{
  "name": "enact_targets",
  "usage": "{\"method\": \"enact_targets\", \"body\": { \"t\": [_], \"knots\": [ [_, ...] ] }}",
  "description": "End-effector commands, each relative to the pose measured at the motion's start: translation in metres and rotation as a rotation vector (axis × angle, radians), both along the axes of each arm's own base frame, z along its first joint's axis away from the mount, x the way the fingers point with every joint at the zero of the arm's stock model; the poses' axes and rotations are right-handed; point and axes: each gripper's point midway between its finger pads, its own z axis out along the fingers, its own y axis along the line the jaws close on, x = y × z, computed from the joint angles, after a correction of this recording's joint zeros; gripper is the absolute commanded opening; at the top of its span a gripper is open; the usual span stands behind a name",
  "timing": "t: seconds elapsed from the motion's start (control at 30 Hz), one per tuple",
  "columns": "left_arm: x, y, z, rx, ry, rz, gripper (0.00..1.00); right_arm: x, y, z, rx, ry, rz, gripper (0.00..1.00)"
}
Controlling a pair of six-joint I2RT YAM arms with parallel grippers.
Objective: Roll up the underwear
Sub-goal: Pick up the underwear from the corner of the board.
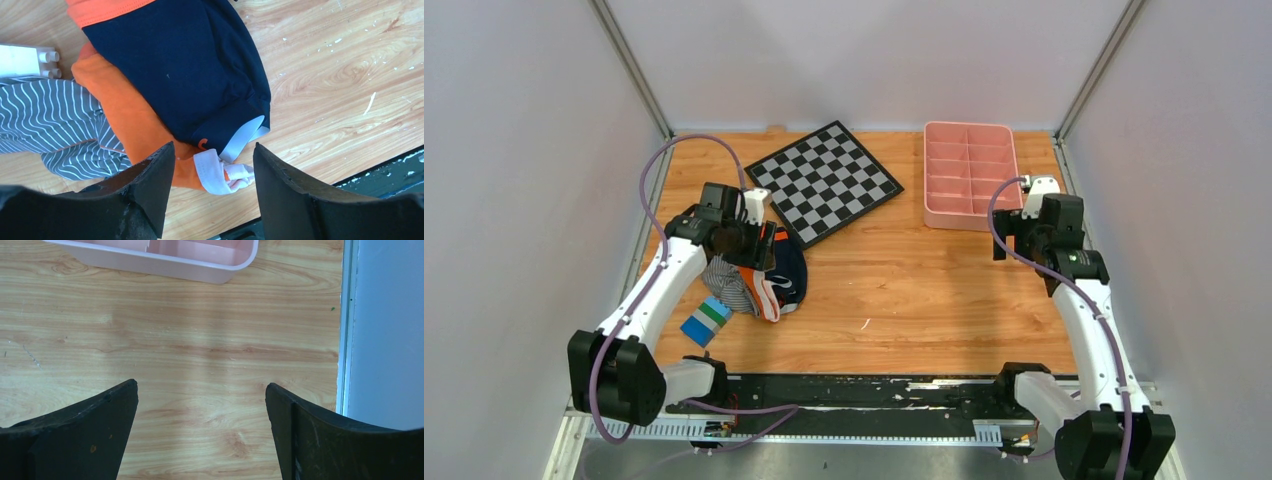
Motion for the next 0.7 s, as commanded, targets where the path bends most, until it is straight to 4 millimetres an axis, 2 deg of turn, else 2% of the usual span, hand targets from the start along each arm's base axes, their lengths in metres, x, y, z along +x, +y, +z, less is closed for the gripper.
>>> {"method": "enact_targets", "body": {
  "t": [0.0, 0.17, 0.4, 0.67],
  "knots": [
    [0.002, -0.004, 0.002, -0.018, 0.001, 0.028, 0.66, -0.004, 0.002, 0.005, 0.013, -0.038, 0.004, 0.98],
    [0.001, 0.001, -0.002, 0.012, 0.006, 0.043, 0.66, -0.005, 0.008, 0.003, 0.038, -0.038, 0.035, 0.98],
    [-0.004, 0.002, 0.001, 0.027, 0.016, 0.027, 0.66, -0.002, 0.011, 0.002, 0.052, -0.024, 0.046, 0.97],
    [-0.01, 0.003, -0.012, 0.118, 0.102, -0.06, 0.63, -0.002, 0.012, -0.001, 0.055, -0.014, 0.046, 0.97]
  ]
}}
